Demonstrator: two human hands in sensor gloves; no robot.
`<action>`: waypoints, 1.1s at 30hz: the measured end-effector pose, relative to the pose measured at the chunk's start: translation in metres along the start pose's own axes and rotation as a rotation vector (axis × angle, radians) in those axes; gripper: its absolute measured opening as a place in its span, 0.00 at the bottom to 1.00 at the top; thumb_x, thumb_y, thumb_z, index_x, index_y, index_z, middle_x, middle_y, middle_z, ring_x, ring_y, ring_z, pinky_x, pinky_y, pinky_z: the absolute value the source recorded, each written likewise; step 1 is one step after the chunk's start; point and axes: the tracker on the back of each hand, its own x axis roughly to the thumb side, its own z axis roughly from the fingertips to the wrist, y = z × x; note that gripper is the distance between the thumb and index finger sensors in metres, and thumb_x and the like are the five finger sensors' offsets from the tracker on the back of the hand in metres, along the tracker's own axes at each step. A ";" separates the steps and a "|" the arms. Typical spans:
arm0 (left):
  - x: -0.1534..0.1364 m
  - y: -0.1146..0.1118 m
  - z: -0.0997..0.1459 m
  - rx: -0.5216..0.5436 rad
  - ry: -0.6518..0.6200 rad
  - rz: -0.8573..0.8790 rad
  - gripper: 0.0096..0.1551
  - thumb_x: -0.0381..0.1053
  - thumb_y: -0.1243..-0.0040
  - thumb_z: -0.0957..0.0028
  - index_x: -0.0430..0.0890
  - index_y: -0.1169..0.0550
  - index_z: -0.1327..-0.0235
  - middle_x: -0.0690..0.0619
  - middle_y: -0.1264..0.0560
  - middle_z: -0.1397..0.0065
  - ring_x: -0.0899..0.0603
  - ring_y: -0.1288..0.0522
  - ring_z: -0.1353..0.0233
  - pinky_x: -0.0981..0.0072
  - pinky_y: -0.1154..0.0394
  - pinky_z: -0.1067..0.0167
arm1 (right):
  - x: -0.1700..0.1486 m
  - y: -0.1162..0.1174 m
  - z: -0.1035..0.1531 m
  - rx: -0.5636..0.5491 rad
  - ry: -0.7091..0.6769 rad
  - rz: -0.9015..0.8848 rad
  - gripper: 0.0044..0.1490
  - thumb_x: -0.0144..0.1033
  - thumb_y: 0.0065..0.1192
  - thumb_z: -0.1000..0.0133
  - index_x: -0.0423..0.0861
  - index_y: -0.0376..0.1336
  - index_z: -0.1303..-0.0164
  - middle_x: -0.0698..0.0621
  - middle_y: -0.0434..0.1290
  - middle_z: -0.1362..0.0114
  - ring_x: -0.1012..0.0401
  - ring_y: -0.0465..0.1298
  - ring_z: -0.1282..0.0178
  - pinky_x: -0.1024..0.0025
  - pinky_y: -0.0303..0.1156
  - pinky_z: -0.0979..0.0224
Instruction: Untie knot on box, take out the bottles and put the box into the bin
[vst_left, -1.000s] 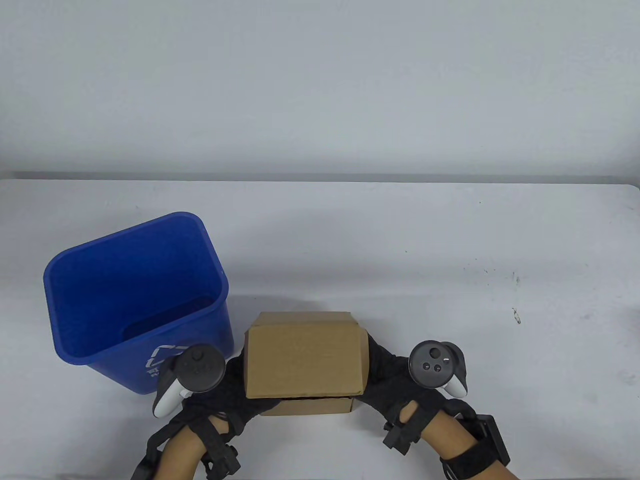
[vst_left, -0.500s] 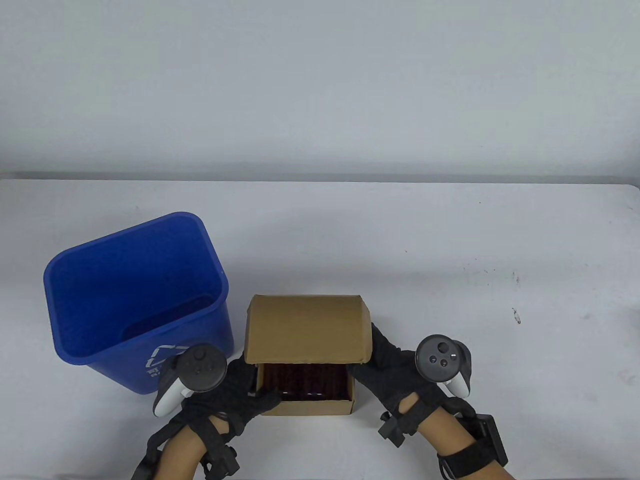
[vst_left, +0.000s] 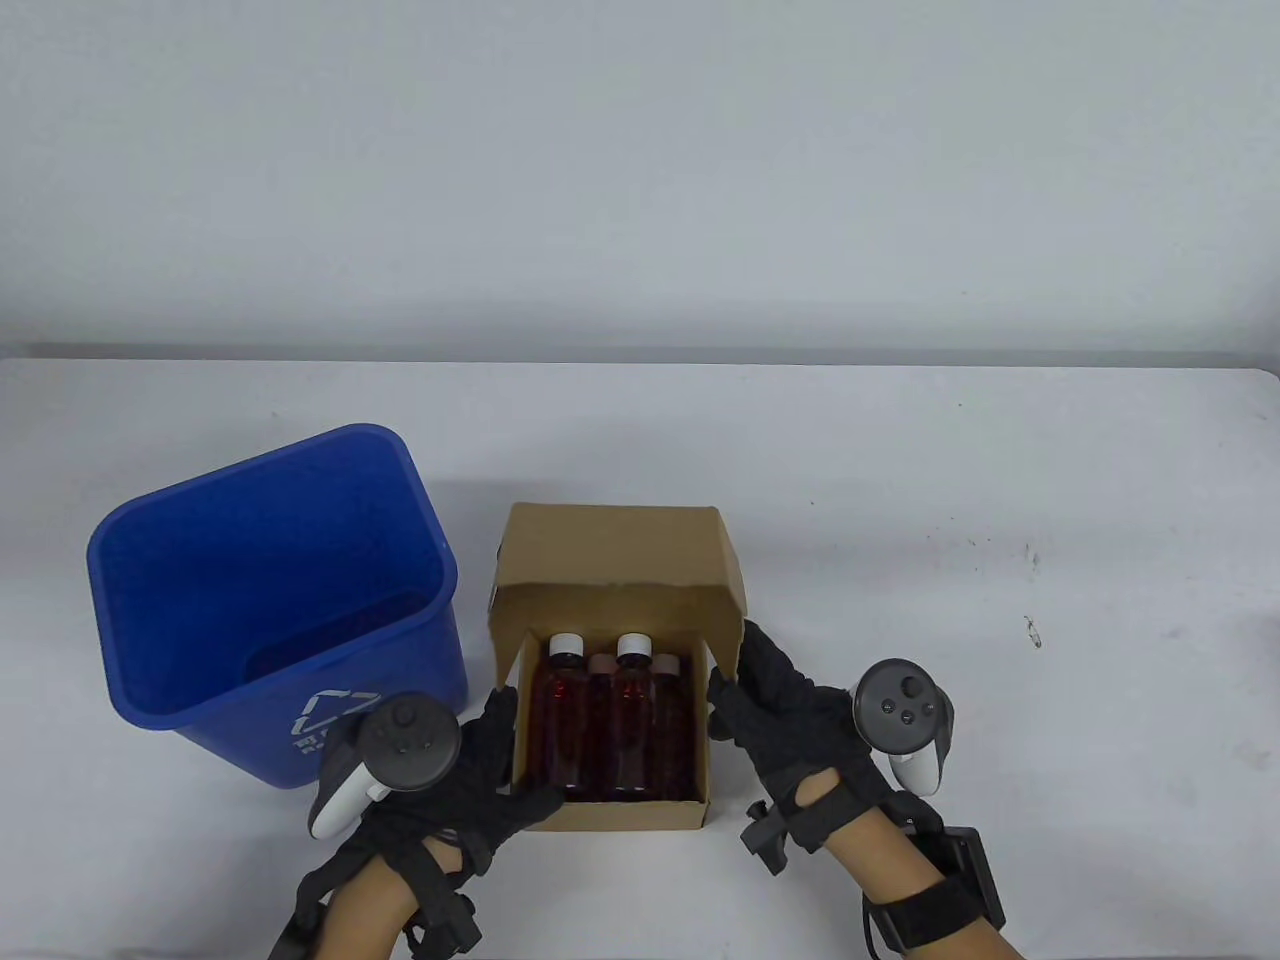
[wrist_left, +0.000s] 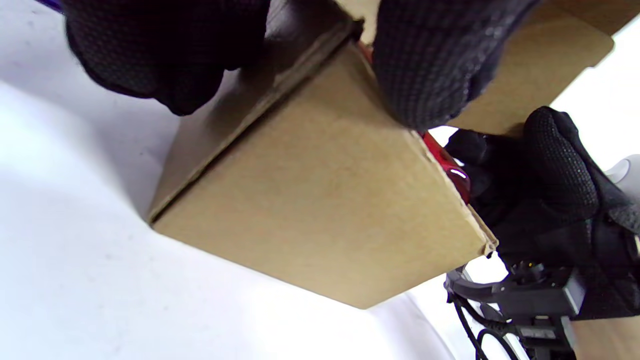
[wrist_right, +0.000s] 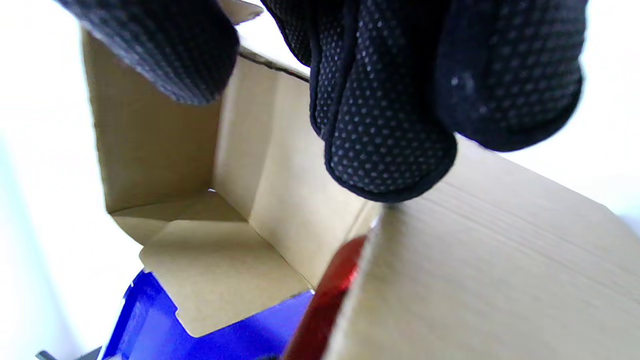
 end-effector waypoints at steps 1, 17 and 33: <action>0.000 0.000 0.000 0.002 0.000 -0.003 0.64 0.60 0.35 0.50 0.33 0.60 0.23 0.29 0.44 0.27 0.21 0.29 0.32 0.34 0.29 0.36 | 0.001 -0.001 0.000 -0.013 -0.008 -0.006 0.45 0.47 0.58 0.45 0.32 0.50 0.28 0.39 0.72 0.37 0.52 0.84 0.55 0.57 0.80 0.52; 0.008 0.002 0.005 0.074 -0.016 -0.110 0.63 0.60 0.35 0.49 0.35 0.58 0.21 0.30 0.45 0.25 0.21 0.31 0.30 0.32 0.30 0.36 | 0.011 -0.011 0.009 0.034 -0.092 0.188 0.45 0.48 0.58 0.44 0.32 0.51 0.26 0.33 0.60 0.27 0.40 0.74 0.37 0.43 0.71 0.39; 0.021 0.001 0.011 0.165 -0.060 -0.226 0.60 0.61 0.35 0.49 0.38 0.54 0.19 0.31 0.50 0.21 0.20 0.39 0.25 0.28 0.36 0.32 | 0.032 0.015 0.021 0.152 -0.168 0.546 0.44 0.50 0.58 0.44 0.32 0.56 0.28 0.31 0.54 0.23 0.30 0.59 0.27 0.29 0.55 0.33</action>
